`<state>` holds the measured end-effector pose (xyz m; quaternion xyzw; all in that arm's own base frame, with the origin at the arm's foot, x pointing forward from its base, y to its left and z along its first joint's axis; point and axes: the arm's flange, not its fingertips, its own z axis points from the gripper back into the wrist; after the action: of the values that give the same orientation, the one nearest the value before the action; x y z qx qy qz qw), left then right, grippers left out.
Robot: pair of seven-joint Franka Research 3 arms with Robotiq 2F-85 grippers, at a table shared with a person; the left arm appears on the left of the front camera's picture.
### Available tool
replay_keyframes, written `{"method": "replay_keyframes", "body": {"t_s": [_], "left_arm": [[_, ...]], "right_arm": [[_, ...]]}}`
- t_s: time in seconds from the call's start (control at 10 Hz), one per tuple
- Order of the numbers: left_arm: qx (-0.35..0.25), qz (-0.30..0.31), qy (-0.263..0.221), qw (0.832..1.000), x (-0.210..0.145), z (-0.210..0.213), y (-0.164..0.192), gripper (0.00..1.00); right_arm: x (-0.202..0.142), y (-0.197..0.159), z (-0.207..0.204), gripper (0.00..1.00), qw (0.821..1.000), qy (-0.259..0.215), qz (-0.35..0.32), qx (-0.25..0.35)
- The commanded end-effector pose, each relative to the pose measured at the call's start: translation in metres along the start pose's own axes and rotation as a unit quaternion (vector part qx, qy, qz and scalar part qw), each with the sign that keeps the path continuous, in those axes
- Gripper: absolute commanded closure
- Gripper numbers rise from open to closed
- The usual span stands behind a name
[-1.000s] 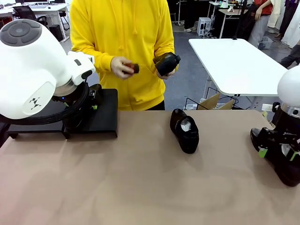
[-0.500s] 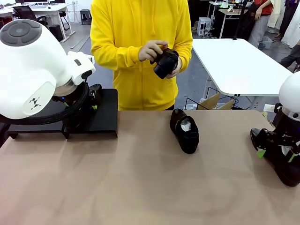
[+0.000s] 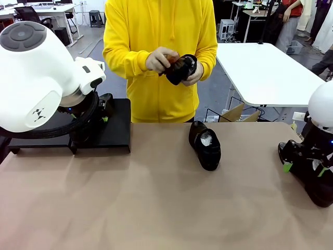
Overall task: Organize the shoes by placing them on the stand.
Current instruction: Pick up one Shoe and place it in the middle of the table.
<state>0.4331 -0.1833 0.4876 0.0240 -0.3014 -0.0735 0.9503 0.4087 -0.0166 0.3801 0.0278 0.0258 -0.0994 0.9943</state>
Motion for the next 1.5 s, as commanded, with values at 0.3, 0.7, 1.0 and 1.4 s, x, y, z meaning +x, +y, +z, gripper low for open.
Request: {"method": "replay_keyframes", "body": {"t_s": [0.3, 0.7, 1.0, 1.4], "left_arm": [[0.01, 0.005, -0.004, 1.0, 0.002, 0.0, -0.002, 0.0], [0.01, 0.005, -0.004, 1.0, 0.002, 0.0, -0.002, 0.0], [0.01, 0.005, -0.004, 1.0, 0.002, 0.0, -0.002, 0.0], [0.01, 0.005, -0.004, 1.0, 0.002, 0.0, -0.002, 0.0]], "right_arm": [[0.0, -0.002, -0.001, 0.0, 0.999, -0.02, 0.023, -0.04], [0.016, 0.001, -0.001, 0.0, 0.991, -0.009, 0.116, -0.065], [0.024, -0.007, -0.011, 0.0, 0.99, -0.002, 0.133, -0.055], [0.03, -0.014, -0.031, 0.0, 0.99, -0.005, 0.138, -0.034]]}}
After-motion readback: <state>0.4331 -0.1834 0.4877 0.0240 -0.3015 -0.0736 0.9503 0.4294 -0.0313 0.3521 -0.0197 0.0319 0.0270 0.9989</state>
